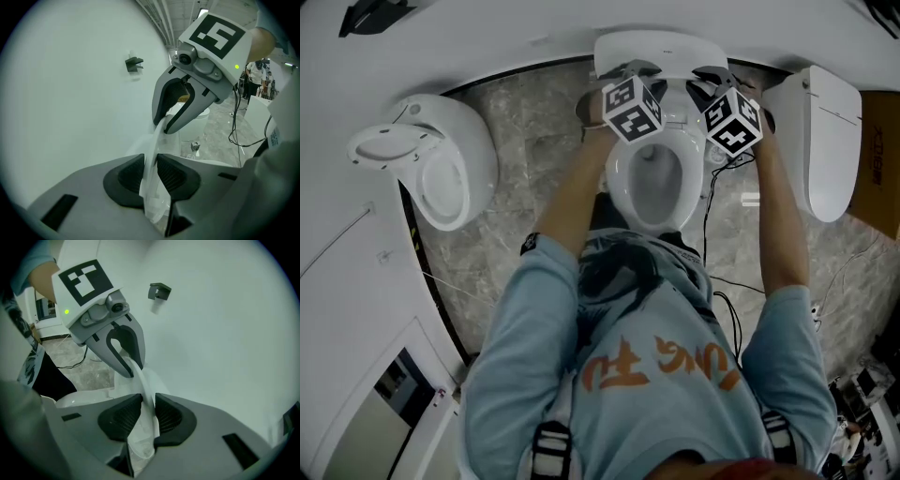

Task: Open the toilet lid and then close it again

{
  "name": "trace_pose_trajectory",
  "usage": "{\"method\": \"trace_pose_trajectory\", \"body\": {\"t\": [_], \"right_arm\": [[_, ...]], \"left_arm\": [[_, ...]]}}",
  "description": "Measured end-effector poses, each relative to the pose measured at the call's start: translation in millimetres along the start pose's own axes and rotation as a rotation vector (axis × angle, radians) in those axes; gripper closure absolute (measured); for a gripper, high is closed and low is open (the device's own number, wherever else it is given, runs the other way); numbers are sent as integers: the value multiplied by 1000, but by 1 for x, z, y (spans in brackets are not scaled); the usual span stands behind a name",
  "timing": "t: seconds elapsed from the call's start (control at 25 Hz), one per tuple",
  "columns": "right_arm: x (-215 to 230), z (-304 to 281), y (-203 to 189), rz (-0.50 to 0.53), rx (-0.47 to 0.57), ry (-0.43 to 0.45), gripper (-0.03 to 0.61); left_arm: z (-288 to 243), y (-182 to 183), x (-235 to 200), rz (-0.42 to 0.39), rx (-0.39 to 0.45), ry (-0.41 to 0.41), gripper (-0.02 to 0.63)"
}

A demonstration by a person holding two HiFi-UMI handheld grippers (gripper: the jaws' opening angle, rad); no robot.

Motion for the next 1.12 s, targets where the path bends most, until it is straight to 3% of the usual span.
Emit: {"method": "trace_pose_trajectory", "body": {"t": [0.4, 0.68, 0.92, 1.12], "right_arm": [[-73, 41, -13, 58, 70, 43, 488], [-151, 75, -37, 184, 116, 138, 517], [-250, 92, -60, 302, 93, 244, 474], [-310, 92, -80, 319, 84, 294, 434]], "left_arm": [[36, -15, 76, 64, -5, 47, 506], [58, -34, 161, 126, -19, 104, 497], [70, -76, 254, 63, -163, 90, 485], [69, -110, 309, 38, -220, 74, 463]]}}
Point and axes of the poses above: the fingertips, and each gripper's own axes: z backward along the fingers, x to its right, y out of its top, the point moved 6 cm from there along z, backward along the fingers, and after that the axes turned 4 degrees about z, right-handed, at the moved point
